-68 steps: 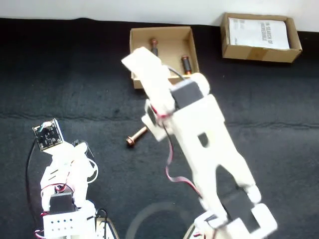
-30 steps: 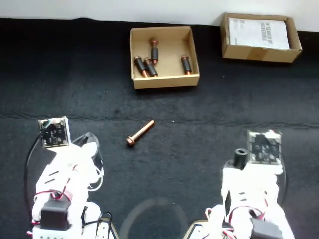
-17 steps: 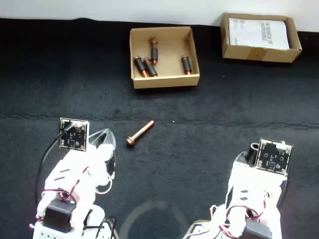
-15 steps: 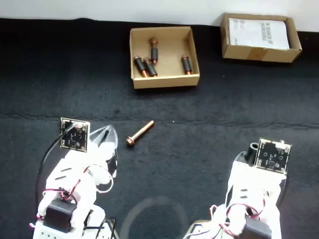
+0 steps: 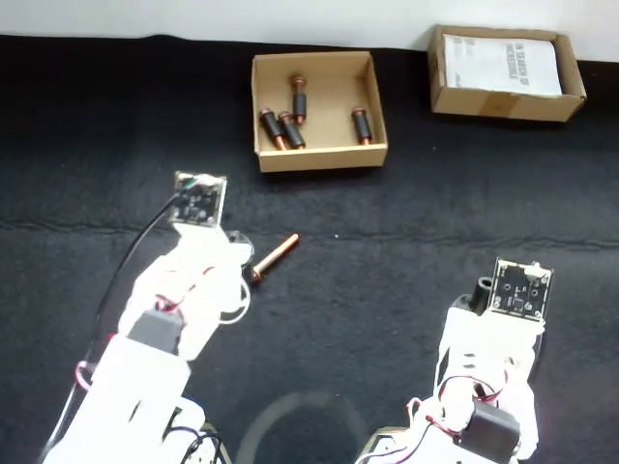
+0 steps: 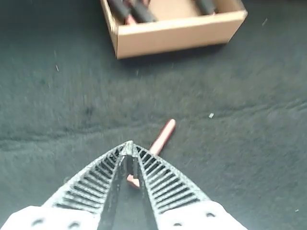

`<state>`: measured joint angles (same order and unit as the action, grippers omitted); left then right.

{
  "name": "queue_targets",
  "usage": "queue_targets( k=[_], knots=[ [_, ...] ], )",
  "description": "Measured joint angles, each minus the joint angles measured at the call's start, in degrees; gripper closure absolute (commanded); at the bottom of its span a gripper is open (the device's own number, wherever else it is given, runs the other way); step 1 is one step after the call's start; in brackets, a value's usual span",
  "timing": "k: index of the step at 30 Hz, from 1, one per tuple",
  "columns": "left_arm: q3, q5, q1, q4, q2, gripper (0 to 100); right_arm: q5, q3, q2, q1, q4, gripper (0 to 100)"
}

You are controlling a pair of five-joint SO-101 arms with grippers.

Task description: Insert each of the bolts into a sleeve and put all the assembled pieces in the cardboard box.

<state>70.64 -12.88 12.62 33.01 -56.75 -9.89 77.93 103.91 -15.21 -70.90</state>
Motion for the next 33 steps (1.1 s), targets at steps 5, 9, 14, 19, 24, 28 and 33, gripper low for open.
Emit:
queue_targets(
  k=[5, 9, 14, 19, 24, 28, 33],
  knots=[
    [0.0, -6.77, 0.79, -4.66, 11.25, 99, 0.0, 2.73, 0.0, 0.0, 2.02, 99.1],
    [0.0, -10.29, 3.69, -6.95, 17.05, 99, 0.0, 3.25, 0.0, 0.0, 2.37, 99.1],
    [0.0, -13.36, 7.56, -10.37, 23.03, 99, 0.0, 3.25, 0.0, 0.0, 2.37, 99.1],
    [-1.32, -13.8, 7.65, -13.45, 29.1, 99, 0.0, 3.25, 0.0, 0.0, 2.37, 99.1],
    [-7.12, -13.8, 3.6, -13.89, 37.45, 99, 0.0, 3.25, 0.0, 0.0, 2.37, 99.1],
    [-13.01, -13.8, 0.0, -13.98, 46.68, 99, 0.0, 3.25, 0.0, 0.0, 2.37, 99.1],
    [-19.78, -13.8, -2.37, -13.98, 53.36, 99, 0.0, 3.25, 0.0, 0.0, 2.37, 99.1]
  ],
)
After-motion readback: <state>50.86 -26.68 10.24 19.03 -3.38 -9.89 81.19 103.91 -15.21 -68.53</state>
